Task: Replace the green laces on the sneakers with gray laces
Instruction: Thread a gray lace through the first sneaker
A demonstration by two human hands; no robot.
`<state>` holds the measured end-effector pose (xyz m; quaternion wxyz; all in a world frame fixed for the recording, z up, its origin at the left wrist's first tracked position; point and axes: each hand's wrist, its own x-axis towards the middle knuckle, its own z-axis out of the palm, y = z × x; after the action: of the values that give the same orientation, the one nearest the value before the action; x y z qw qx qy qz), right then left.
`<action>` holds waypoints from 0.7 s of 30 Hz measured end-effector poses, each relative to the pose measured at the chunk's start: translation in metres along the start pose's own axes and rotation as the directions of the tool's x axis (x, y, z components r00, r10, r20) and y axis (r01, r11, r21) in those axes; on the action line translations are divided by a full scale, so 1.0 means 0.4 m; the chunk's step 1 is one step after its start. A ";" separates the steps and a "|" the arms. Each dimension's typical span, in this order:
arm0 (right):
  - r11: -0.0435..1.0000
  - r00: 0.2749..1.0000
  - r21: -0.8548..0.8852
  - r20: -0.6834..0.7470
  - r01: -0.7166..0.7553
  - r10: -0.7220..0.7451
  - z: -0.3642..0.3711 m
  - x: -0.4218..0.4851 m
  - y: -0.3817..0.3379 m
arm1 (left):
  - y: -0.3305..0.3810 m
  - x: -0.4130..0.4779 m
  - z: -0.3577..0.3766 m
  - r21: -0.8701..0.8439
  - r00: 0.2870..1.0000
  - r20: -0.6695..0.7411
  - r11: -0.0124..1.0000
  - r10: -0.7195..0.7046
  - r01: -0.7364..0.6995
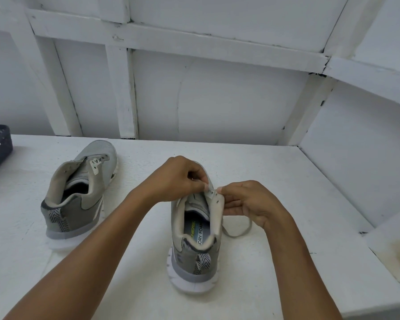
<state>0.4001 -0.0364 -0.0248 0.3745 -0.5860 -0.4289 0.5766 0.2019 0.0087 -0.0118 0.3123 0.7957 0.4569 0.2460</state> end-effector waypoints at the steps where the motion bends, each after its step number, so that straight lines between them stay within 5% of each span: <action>1: 1.000 1.000 0.006 0.005 -0.003 0.003 -0.001 0.001 0.002 | -0.001 0.001 0.002 -0.004 1.000 -0.003 1.000 0.001 -0.001; 16: 1.000 0.997 0.000 0.075 -0.030 0.029 -0.010 0.028 0.003 | -0.005 0.012 -0.004 0.218 0.995 0.096 0.975 0.019 -0.040; 21: 1.000 0.995 -0.013 0.096 -0.023 0.024 -0.014 0.027 -0.002 | -0.008 0.015 0.003 0.174 0.993 0.088 0.980 0.078 -0.093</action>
<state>0.4051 -0.0259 -0.0276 0.3433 -0.5649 -0.4426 0.6059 0.2037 0.0149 -0.0143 0.2473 0.8487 0.4295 0.1848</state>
